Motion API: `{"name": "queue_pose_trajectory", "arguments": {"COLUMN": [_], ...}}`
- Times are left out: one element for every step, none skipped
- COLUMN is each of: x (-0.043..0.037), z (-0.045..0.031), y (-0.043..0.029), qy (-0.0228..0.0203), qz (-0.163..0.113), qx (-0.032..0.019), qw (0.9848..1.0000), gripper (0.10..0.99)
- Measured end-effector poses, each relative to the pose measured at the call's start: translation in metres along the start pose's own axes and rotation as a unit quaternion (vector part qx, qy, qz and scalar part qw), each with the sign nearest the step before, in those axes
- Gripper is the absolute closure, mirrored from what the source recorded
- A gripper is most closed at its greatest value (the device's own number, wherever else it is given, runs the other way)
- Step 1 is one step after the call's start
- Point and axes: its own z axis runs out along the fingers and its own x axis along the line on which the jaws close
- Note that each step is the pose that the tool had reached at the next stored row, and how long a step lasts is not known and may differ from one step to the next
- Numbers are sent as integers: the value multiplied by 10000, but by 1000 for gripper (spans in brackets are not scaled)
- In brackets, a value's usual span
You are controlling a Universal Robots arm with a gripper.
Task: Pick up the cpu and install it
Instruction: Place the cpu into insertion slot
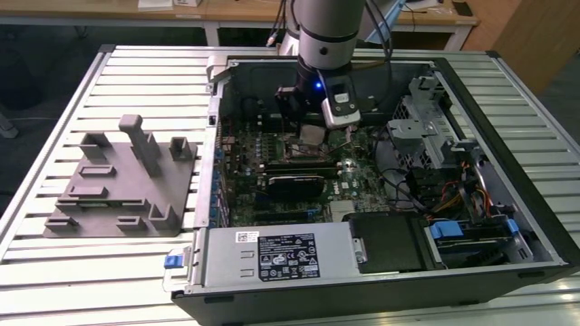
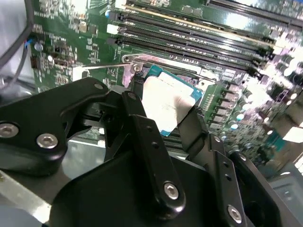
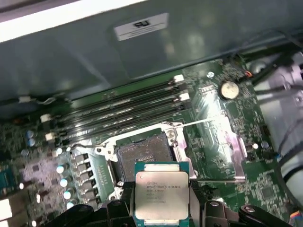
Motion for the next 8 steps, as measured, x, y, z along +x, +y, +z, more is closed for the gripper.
{"name": "queue_pose_trajectory", "arguments": {"x": [0, 0, 0, 0, 0, 0, 0, 0], "z": [1, 2, 2, 3, 4, 4, 5, 6], "y": [0, 0, 0, 0, 0, 0, 0, 0], "qy": [-5, -11, -17, -22, -28, -33, -39, -44], "qz": [89, 179, 276, 367, 457, 545, 636, 725], "qx": [0, 0, 0, 0, 0, 0, 0, 0], "qw": [10000, 9998, 9996, 9993, 9990, 9985, 9980, 9974], "gripper": [545, 545, 545, 545, 545, 545, 545, 545]}}
